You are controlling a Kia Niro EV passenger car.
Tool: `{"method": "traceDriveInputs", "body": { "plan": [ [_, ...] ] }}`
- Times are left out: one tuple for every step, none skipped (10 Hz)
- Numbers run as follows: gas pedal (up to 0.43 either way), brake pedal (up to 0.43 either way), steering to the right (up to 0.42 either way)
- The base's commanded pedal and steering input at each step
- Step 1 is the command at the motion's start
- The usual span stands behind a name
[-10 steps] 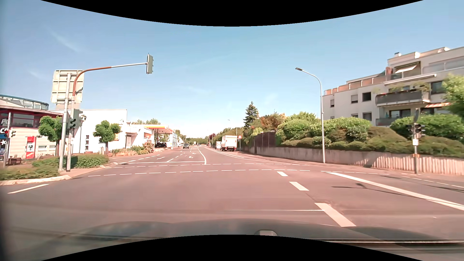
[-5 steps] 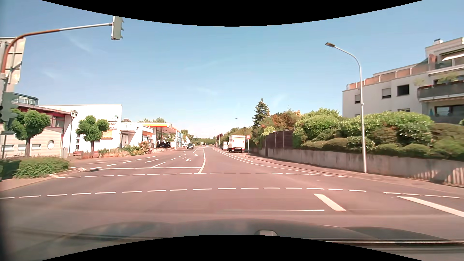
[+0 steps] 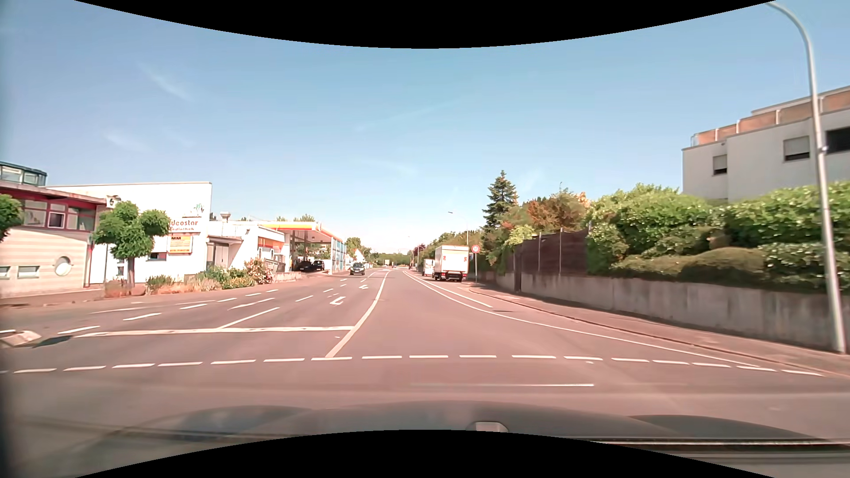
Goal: Follow the waypoints while adhering to traffic rules and regulations
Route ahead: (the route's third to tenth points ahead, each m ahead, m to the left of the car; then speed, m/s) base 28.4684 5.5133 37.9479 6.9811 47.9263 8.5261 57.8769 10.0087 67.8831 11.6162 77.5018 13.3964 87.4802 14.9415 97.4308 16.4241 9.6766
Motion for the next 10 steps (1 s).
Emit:
{"method": "traceDriveInputs", "body": {
  "plan": [
    [0.098,0.000,-0.050],
    [0.098,0.000,-0.051],
    [0.098,0.000,-0.051],
    [0.098,0.000,-0.050],
    [0.098,0.000,-0.050],
    [0.098,0.000,-0.050],
    [0.098,0.000,-0.049],
    [0.098,0.000,-0.047],
    [0.098,0.000,-0.046],
    [0.098,0.000,-0.041]
  ]
}}
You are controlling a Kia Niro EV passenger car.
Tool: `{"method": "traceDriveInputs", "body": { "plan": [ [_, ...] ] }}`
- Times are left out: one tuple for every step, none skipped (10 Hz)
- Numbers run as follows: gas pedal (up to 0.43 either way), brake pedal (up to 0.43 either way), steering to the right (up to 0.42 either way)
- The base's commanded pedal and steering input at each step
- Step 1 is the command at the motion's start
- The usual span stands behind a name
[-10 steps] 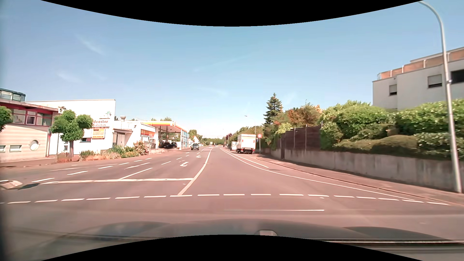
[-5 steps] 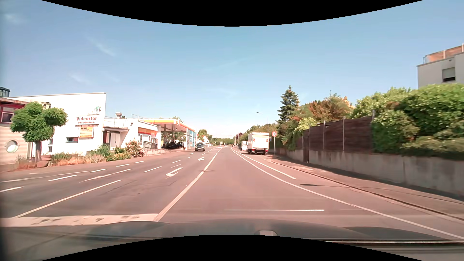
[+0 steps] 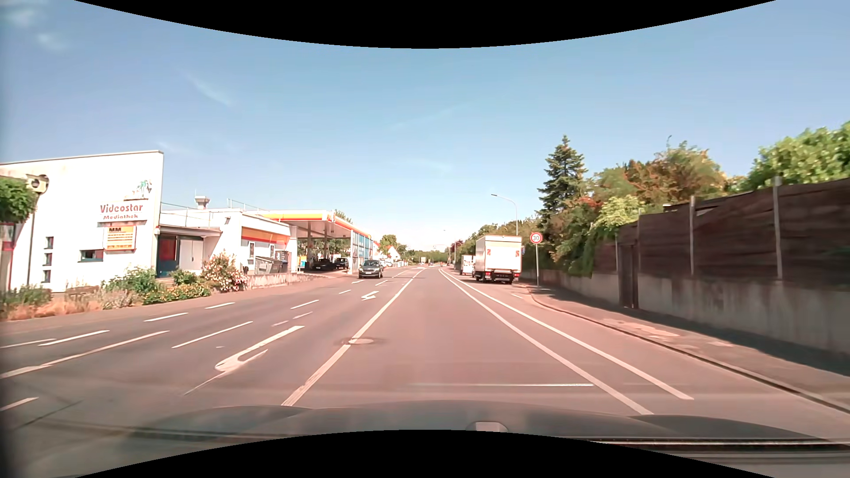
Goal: Follow the waypoints while adhering to traffic rules and regulations
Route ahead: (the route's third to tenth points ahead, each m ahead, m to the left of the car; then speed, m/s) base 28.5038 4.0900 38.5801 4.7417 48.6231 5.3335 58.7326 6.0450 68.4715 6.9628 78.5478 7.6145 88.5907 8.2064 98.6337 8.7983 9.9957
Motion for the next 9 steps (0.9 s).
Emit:
{"method": "traceDriveInputs", "body": {
  "plan": [
    [0.098,0.000,-0.036],
    [0.098,0.000,-0.029],
    [0.098,0.000,-0.021],
    [0.098,0.000,-0.016],
    [0.098,0.000,-0.012],
    [0.098,0.000,-0.011],
    [0.098,0.000,-0.011],
    [0.098,0.000,-0.011],
    [0.087,0.000,-0.011]
  ]
}}
